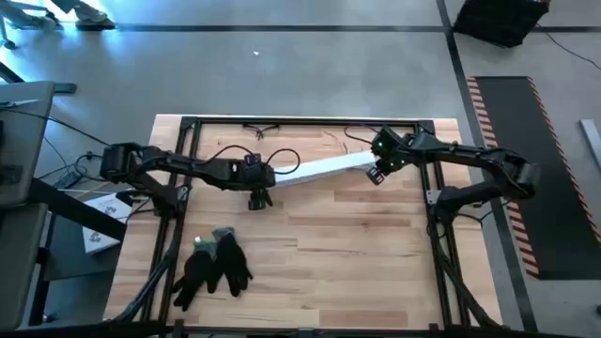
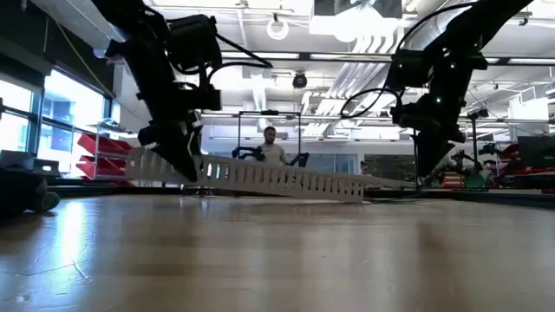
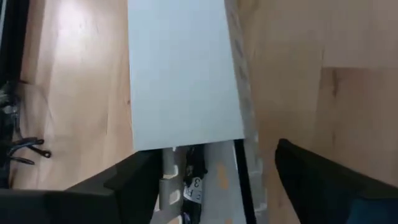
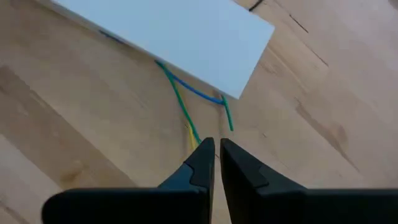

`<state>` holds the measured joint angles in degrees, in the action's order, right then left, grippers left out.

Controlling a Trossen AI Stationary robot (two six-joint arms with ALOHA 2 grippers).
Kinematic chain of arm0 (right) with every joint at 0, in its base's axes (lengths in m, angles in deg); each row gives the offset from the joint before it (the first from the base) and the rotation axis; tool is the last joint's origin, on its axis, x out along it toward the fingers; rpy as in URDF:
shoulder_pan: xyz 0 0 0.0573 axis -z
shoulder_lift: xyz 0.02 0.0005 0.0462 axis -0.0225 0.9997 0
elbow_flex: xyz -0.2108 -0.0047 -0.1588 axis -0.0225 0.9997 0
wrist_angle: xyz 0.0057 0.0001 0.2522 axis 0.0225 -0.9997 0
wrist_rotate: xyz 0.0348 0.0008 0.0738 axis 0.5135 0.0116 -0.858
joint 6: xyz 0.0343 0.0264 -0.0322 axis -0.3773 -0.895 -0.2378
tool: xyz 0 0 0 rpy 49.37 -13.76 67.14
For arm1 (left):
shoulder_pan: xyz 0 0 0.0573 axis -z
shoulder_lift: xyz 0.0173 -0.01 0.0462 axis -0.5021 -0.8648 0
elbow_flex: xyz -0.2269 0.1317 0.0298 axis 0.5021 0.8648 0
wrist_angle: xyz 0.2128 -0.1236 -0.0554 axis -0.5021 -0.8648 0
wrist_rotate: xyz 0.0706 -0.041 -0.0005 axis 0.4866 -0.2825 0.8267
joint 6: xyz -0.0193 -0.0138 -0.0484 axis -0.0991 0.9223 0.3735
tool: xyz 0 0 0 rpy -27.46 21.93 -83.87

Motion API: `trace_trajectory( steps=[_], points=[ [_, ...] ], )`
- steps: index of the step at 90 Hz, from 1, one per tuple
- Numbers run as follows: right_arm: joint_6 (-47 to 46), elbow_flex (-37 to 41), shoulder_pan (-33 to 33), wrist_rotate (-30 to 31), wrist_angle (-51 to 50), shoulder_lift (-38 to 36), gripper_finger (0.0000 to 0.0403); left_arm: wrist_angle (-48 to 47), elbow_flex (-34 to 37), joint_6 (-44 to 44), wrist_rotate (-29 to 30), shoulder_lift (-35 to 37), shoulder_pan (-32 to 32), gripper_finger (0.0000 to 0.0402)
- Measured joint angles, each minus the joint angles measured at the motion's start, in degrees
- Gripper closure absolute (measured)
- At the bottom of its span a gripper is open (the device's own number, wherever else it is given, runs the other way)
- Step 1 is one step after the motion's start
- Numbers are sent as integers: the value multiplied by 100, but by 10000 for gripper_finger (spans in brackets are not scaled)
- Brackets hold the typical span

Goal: Ziptie cables
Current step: Close the white cable duct

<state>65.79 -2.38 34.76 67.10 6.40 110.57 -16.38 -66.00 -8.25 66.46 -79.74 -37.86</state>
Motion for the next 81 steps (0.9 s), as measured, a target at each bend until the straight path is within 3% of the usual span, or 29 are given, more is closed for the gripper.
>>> trace_trajectory(
  steps=[51, 60, 74, 81],
  points=[
    [2, 11, 9, 68, 164, 0, 392, -164, 146, 639, -497, 11, -206, 92],
    [0, 11, 9, 68, 209, 0, 392, -167, 146, 1001, -449, -7, -220, 92],
    [0, 49, 10, 41, 377, 2, 392, -136, 146, 1538, -1049, -49, -298, 92],
    [12, 128, 11, -141, 535, 2, 392, -170, 146, 1822, -952, -52, -323, 92]
  ],
)
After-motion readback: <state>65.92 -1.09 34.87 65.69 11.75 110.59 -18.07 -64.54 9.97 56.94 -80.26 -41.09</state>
